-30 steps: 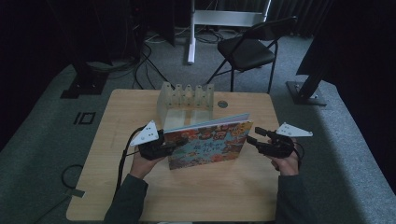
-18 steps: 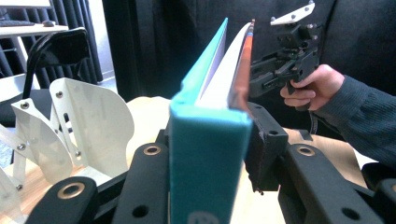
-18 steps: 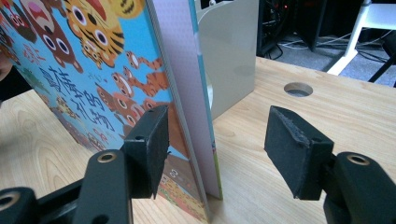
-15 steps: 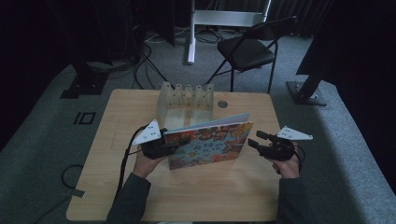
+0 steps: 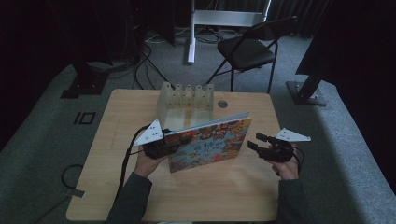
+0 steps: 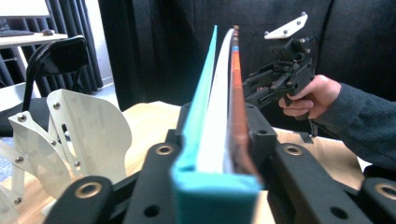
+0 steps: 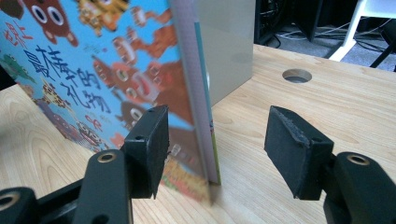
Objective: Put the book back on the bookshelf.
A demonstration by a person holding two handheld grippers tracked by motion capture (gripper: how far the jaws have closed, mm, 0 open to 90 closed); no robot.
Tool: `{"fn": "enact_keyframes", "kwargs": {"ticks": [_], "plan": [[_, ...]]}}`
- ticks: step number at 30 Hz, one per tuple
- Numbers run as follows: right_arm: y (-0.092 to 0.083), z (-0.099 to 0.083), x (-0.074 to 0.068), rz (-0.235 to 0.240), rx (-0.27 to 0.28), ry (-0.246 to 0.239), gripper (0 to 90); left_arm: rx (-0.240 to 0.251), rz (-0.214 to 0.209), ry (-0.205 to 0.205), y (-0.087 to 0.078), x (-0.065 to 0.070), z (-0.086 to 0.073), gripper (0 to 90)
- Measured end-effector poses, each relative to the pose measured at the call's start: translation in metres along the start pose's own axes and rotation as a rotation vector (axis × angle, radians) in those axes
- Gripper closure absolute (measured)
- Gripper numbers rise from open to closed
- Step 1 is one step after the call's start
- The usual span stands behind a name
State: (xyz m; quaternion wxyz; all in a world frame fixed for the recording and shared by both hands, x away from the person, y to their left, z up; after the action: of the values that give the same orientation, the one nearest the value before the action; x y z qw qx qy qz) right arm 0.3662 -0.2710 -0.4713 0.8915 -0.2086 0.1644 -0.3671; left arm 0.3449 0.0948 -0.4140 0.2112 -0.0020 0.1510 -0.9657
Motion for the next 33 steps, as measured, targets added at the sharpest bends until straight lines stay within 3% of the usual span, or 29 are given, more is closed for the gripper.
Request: {"fn": "enact_keyframes", "kwargs": {"ticks": [5,10,16,33], "plan": [[0.000,-0.002,0.002,-0.007,-0.002,0.003,39.6,0.004,0.015,0.015,0.001,0.007,0.000,78.5],[-0.001,-0.004,0.003,-0.018,-0.009,0.009,39.6,0.033,0.029,-0.024,0.003,0.008,-0.001,79.7],[0.000,-0.009,0.005,-0.032,-0.023,0.011,39.6,0.067,0.039,-0.042,0.005,0.008,-0.002,78.5],[-0.001,-0.020,0.011,-0.049,-0.045,0.029,39.6,0.084,0.032,-0.018,0.013,0.013,0.001,76.9]]}}
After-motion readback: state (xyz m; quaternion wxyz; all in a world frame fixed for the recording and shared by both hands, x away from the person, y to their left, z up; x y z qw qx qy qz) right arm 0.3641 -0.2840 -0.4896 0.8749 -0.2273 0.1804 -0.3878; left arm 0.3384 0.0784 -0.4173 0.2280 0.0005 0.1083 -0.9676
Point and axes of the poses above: each handheld gripper's, and its own axes: y roughly forward along the jaws, z roughly out of its top, x roughly to its right, the point moved 4 cm from there along y, roughly forward along the jaws, and after that the axes turned 8 degrees about -x, right-handed, at the moved point
